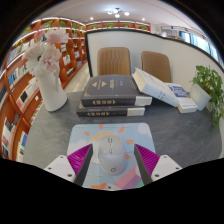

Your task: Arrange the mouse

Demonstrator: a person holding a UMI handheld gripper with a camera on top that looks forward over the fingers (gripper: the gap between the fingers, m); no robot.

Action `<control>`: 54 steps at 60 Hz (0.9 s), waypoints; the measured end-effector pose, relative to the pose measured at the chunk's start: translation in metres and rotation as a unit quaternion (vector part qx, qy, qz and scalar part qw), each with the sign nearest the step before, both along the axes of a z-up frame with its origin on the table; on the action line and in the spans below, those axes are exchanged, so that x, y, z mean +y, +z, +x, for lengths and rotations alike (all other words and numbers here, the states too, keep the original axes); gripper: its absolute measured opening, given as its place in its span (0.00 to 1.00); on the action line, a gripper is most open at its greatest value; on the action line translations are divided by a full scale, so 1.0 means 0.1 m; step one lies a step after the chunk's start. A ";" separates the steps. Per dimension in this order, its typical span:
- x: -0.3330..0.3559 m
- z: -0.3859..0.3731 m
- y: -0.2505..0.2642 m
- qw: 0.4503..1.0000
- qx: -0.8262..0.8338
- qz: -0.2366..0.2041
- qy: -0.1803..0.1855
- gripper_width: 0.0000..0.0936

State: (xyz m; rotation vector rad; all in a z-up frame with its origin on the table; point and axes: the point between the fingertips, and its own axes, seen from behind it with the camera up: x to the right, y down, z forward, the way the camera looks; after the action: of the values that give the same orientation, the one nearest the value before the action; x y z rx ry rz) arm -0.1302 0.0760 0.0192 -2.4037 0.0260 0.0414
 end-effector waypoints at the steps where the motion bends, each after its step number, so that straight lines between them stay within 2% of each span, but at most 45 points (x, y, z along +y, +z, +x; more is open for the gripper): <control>1: -0.01 0.01 0.07 1.000 0.000 0.005 0.001 0.88; 15: -0.43 0.38 1.30 0.997 0.003 0.077 0.004 0.89; 24: -0.93 0.77 1.78 0.995 -0.006 0.101 0.011 0.88; 35: -1.59 1.19 1.99 0.994 -0.004 0.105 0.012 0.87; 54: -2.30 1.67 1.95 0.995 -0.011 0.098 -0.003 0.86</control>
State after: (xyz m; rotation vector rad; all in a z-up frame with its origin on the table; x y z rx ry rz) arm 0.0368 -0.1537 0.2138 -2.2066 0.0186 0.0138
